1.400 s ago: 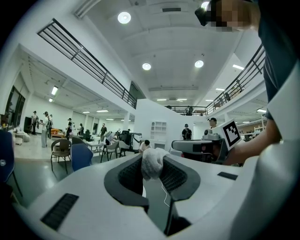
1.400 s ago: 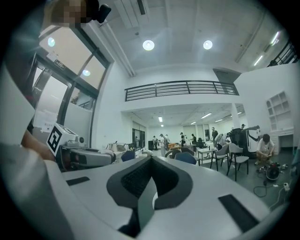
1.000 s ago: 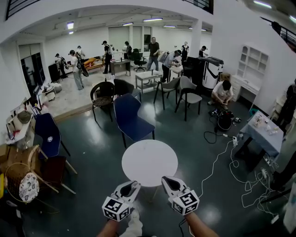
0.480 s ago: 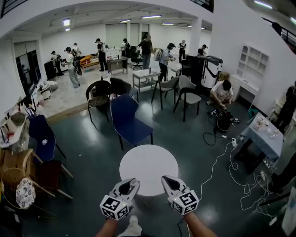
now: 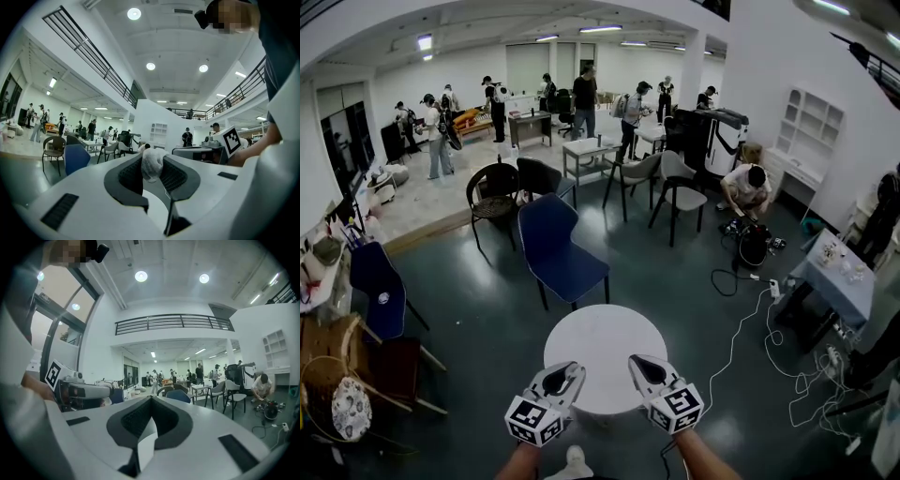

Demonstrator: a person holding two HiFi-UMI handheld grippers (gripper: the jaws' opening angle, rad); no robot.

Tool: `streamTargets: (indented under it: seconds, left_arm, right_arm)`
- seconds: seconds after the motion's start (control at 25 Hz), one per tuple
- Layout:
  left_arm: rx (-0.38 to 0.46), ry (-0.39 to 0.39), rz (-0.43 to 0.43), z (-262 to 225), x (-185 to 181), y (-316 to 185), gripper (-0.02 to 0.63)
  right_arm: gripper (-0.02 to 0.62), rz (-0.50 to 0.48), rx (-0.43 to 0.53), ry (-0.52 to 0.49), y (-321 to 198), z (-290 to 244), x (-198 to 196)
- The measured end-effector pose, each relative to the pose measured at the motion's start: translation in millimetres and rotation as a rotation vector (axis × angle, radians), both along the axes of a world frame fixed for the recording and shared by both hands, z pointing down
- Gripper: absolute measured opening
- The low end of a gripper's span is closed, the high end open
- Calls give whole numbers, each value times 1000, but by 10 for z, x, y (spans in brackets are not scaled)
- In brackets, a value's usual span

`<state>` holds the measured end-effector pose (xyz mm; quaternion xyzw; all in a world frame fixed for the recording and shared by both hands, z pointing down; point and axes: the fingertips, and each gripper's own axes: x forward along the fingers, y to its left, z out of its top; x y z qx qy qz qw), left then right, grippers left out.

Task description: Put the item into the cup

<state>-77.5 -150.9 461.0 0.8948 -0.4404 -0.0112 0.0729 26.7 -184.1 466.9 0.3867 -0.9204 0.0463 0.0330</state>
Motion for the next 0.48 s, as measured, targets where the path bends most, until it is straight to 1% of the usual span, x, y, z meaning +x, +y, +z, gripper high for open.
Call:
streamTargets:
  seconds: [0.24, 0.48]
  left_arm:
    - [-15, 7, 26, 79, -191, -505, 87]
    - [-41, 11, 42, 240, -468, -960, 89]
  right_arm:
    - [9, 20, -9, 8, -479, 36, -206]
    - [9, 45, -28, 23, -913, 166, -439]
